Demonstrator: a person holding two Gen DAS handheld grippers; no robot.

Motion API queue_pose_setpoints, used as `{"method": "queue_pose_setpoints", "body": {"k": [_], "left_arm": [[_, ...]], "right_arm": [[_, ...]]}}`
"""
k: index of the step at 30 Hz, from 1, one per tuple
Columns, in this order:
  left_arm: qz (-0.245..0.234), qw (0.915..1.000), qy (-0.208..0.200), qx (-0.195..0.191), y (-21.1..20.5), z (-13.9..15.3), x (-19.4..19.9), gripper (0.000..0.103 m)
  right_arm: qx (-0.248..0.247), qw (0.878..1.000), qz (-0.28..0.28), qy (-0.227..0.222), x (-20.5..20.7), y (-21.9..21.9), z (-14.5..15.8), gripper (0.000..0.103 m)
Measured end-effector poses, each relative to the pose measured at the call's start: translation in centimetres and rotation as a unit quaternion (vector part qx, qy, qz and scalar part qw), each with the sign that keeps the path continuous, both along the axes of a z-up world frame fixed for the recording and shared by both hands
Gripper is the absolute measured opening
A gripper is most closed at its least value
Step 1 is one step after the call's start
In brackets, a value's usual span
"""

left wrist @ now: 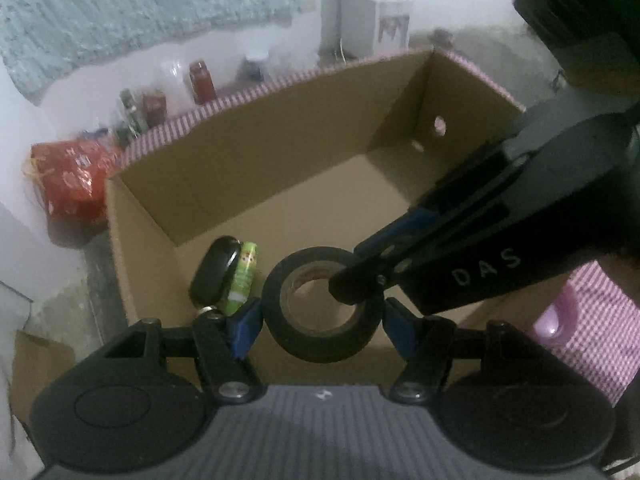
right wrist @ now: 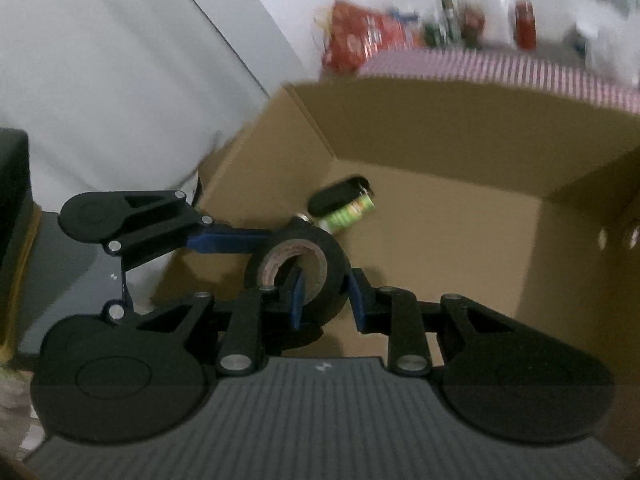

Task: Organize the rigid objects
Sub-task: 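Carry the tape roll into the box and open the right gripper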

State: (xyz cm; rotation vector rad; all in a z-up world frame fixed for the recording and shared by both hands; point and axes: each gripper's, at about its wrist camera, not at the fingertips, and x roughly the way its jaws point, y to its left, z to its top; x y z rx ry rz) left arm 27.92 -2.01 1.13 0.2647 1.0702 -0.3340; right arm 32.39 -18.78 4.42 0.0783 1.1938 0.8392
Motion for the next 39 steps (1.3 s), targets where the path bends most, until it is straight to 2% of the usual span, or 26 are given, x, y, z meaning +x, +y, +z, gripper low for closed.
{"method": "queue_pose_setpoints", "body": {"k": [5, 9, 16, 25, 29, 33, 35, 39], "left_arm": [[-0.005, 0.9993, 0.033, 0.015, 0.4, -1.1, 0.4, 0.067], [-0.004, 0.9988, 0.043, 0.022, 0.7, -1.7, 0.8, 0.067], [-0.001, 0.9984, 0.047, 0.031, -0.1, -2.1, 1.1, 0.067], [0.008, 0.9996, 0.027, 0.001, 0.4, -0.8, 0.3, 0.070], [0.016, 0.9998, -0.002, -0.008, 0.7, 1.2, -0.8, 0.070], [0.025, 0.9986, -0.040, -0.023, 1.3, 4.0, -2.6, 0.072], [0.028, 0.9972, -0.060, -0.035, 1.6, 5.6, -3.9, 0.074], [0.025, 0.9925, -0.103, -0.061, 2.1, 8.4, -7.5, 0.076]], "right_arm": [[-0.012, 0.999, 0.011, 0.036, 0.5, 1.1, -1.5, 0.024], [-0.013, 0.998, 0.013, 0.059, 1.6, 1.8, -2.8, 0.026], [0.002, 0.997, -0.006, 0.077, 1.8, 1.1, -3.8, 0.033], [0.055, 0.995, -0.054, 0.070, 1.6, -0.8, -3.3, 0.034], [0.091, 0.992, -0.071, 0.055, 0.9, -1.9, -1.9, 0.034], [0.135, 0.987, -0.085, 0.020, -0.9, -4.1, 1.5, 0.035], [0.155, 0.984, -0.092, -0.002, -2.3, -5.6, 3.2, 0.041], [0.187, 0.975, -0.108, -0.050, -6.5, -9.7, 6.7, 0.046]]}}
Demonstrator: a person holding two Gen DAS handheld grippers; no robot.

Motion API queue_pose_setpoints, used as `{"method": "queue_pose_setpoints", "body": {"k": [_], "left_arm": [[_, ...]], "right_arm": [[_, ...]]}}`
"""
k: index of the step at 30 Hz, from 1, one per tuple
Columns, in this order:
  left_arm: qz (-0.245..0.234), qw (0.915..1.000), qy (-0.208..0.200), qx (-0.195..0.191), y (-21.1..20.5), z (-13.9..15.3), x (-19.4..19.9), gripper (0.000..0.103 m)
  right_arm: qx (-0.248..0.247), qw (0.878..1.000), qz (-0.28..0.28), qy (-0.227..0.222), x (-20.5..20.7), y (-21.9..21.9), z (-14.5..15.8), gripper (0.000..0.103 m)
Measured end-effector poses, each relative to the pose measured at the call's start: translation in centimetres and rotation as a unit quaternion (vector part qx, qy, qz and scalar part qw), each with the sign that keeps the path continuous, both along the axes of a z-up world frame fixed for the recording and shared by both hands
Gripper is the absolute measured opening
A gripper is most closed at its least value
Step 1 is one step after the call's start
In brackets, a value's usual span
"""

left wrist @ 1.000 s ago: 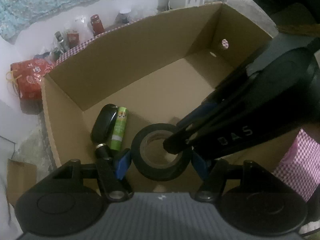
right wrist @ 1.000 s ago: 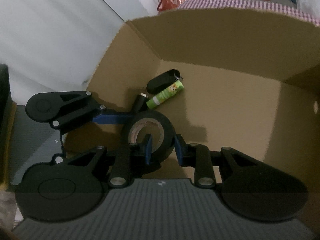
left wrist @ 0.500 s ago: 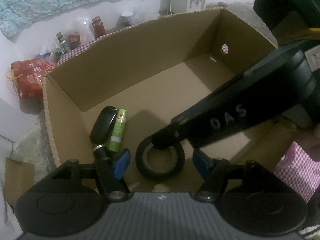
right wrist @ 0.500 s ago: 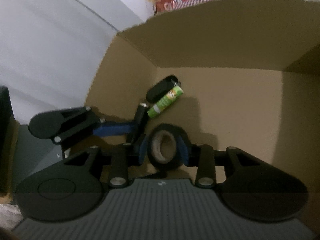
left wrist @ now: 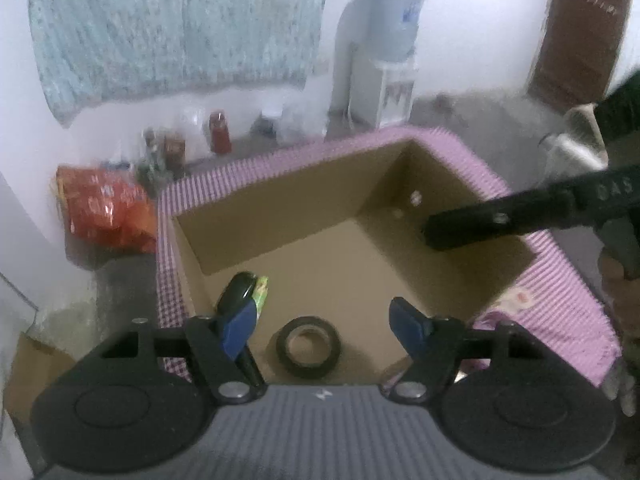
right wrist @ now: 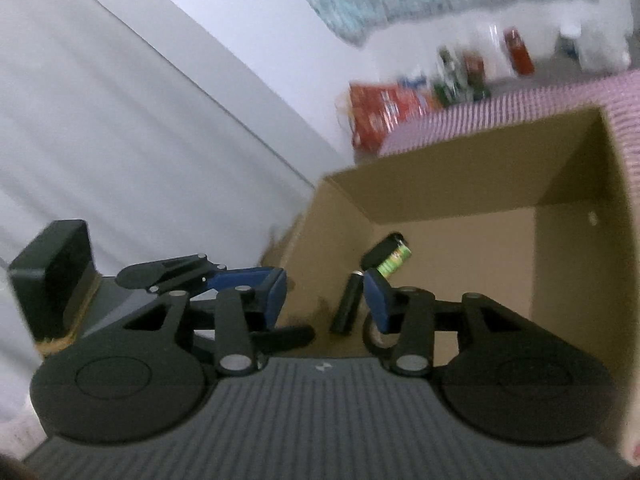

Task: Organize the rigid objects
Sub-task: 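Carry the tape roll into the box and open the right gripper, then move the right tool to the pink plastic lid and grasp its rim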

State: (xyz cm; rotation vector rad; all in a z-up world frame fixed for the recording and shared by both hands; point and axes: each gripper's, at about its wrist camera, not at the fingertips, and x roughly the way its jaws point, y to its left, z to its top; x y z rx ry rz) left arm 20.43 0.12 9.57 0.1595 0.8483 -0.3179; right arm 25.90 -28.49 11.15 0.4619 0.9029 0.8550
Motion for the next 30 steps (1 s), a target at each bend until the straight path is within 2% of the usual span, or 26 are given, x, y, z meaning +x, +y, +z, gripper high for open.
{"method": "queue_pose_setpoints", "body": {"k": [3, 6, 10, 14, 17, 21, 27, 30], "left_arm": [[-0.006, 0.9991, -0.040, -0.011, -0.1, 1.3, -3.2, 0.080], [-0.005, 0.9971, -0.073, -0.023, -0.5, 0.9, -6.4, 0.082], [0.001, 0.9954, -0.086, -0.042, -2.2, -2.4, -9.8, 0.082], [-0.021, 0.9943, -0.089, -0.055, -5.2, -6.1, -12.3, 0.082], [-0.047, 0.9933, -0.094, -0.049, -7.7, -8.3, -13.3, 0.082], [-0.069, 0.9933, -0.087, -0.032, -10.6, -10.9, -12.7, 0.082], [-0.084, 0.9931, -0.082, -0.010, -14.2, -13.7, -11.2, 0.074], [-0.073, 0.9947, -0.073, 0.002, -15.1, -14.4, -10.1, 0.072]], "right_arm": [[0.011, 0.999, -0.026, -0.028, -4.0, -4.0, 1.9, 0.053], [0.011, 0.998, -0.057, -0.039, -7.6, -7.4, 1.5, 0.058], [-0.010, 0.994, -0.105, -0.028, -11.7, -11.1, -1.2, 0.060], [-0.044, 0.988, -0.150, -0.003, -14.7, -12.7, -5.2, 0.061], [-0.056, 0.984, -0.168, 0.014, -15.5, -13.1, -7.8, 0.061], [-0.083, 0.980, -0.181, 0.016, -15.5, -12.3, -10.1, 0.061], [-0.105, 0.980, -0.169, 0.004, -13.9, -11.4, -11.2, 0.060], [-0.123, 0.980, -0.158, -0.006, -12.9, -10.8, -11.5, 0.060]]}}
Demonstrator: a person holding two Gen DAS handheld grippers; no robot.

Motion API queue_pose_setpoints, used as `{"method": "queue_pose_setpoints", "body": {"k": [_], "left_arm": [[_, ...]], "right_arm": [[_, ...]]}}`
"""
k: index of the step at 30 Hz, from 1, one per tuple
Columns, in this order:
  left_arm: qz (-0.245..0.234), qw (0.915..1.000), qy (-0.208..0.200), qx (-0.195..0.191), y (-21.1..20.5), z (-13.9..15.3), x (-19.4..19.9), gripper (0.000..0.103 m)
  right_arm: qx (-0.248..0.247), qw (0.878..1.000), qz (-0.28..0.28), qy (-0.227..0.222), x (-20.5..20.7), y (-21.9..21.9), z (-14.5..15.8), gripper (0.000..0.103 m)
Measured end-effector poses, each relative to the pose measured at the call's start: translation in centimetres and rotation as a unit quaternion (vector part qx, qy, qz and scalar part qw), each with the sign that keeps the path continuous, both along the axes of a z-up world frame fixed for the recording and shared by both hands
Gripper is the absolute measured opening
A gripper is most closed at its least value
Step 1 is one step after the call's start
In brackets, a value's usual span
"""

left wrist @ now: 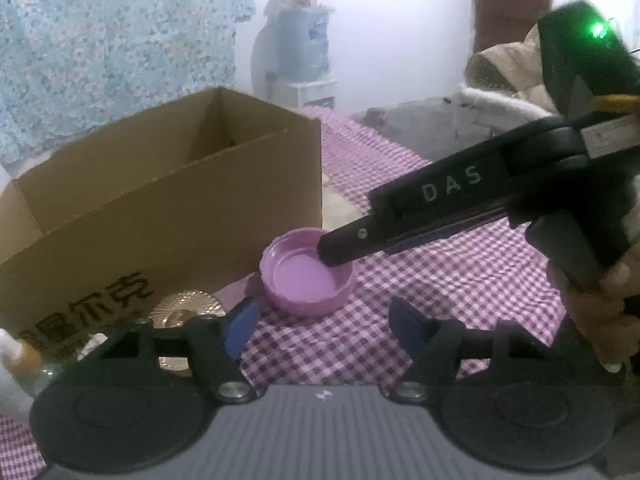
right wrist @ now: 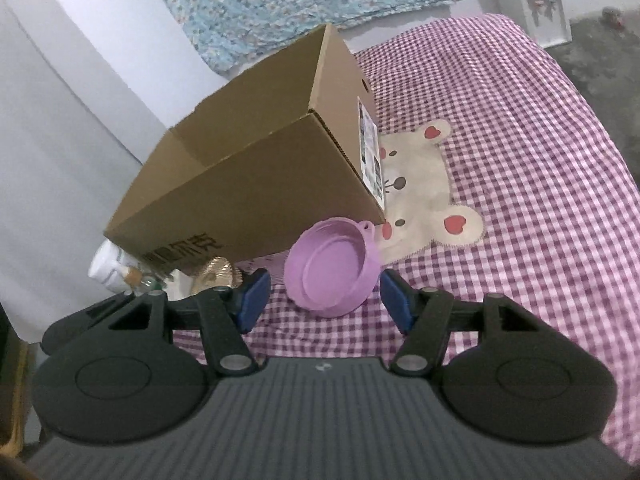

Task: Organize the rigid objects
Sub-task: 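Move the right tool to the pink plastic lid and grasp its rim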

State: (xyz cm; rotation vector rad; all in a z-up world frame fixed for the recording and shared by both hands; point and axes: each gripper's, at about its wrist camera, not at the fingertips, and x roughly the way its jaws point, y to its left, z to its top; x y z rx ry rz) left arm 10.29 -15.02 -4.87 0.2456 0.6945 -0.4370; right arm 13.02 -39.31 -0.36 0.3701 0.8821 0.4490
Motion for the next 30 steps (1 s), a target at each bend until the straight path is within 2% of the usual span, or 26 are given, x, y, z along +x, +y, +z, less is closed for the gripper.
{"method": "queue_pose_setpoints", "body": {"k": [3, 9, 17, 23, 30], "left_arm": [[0.014, 0.9998, 0.005, 0.016, -0.6, -0.6, 0.9, 0.067], [0.031, 0.9989, 0.022, 0.028, -0.6, -1.5, 2.5, 0.066], [0.027, 0.9982, 0.045, 0.030, -1.4, -2.0, 3.7, 0.065], [0.011, 0.9981, 0.059, 0.016, -1.1, -1.8, 3.8, 0.067], [-0.026, 0.9971, 0.071, 0.006, -1.3, -1.3, 1.4, 0.067]], "right_arm": [[-0.012, 1.000, 0.013, -0.004, 0.9, 0.5, -0.1, 0.060], [-0.016, 1.000, 0.025, -0.003, 2.3, 0.9, -1.1, 0.055], [-0.004, 1.000, 0.024, 0.012, 4.1, 0.6, -2.9, 0.036], [0.003, 0.999, 0.028, 0.017, 3.4, 0.2, -3.0, 0.036], [0.008, 0.999, 0.023, 0.036, 0.9, -0.9, -3.0, 0.037]]}}
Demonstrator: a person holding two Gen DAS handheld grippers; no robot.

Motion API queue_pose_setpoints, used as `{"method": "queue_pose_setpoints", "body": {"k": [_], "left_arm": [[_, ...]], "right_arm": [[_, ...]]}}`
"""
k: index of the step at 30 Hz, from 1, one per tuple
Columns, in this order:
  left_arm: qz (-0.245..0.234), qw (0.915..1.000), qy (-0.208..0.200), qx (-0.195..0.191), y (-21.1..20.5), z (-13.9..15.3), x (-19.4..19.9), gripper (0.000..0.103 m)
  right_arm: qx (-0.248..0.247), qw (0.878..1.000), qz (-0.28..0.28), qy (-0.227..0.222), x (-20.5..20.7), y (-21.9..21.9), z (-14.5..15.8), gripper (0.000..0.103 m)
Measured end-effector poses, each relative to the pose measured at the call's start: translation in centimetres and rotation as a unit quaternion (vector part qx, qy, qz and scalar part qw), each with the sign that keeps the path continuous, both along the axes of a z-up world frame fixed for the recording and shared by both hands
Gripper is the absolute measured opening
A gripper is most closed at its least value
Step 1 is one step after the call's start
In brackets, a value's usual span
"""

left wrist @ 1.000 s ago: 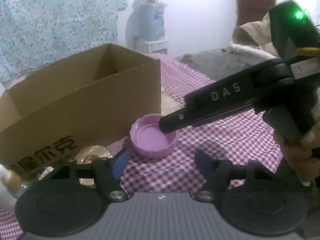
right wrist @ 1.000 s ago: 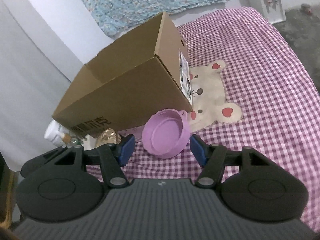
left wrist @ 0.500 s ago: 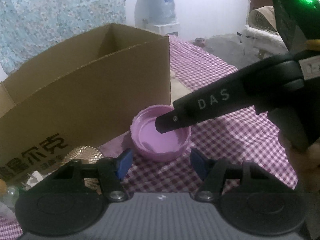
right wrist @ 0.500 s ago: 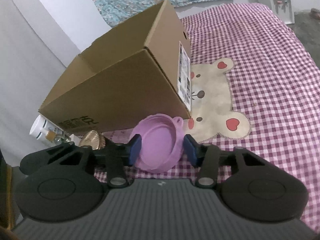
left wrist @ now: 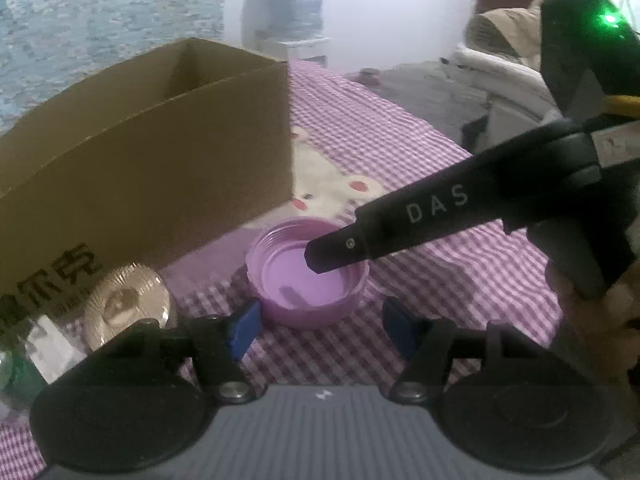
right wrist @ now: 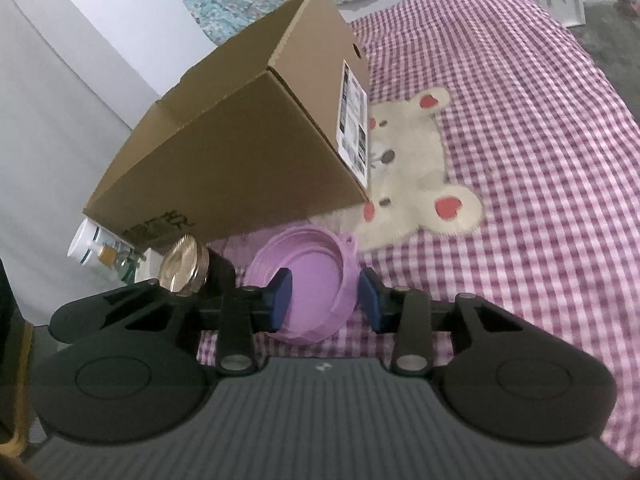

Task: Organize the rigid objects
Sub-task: 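Move the right tool to the pink plastic lid and grasp its rim, then carry the pink lid into the box and open the right gripper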

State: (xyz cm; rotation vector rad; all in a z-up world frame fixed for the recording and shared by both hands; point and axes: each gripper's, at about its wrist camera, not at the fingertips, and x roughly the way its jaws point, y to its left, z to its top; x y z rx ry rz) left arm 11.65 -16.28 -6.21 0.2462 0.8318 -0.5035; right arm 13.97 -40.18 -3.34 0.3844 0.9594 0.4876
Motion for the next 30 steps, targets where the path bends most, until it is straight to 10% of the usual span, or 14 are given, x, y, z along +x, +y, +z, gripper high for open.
{"method": "queue_pose_setpoints", "body": {"k": [30], "left_arm": [[-0.030, 0.9995, -0.004, 0.012, -0.1, -0.9, -0.9, 0.074]], "right_arm": [[-0.044, 0.999, 0.000, -0.022, -3.6, 0.3, 0.2, 0.032]]}}
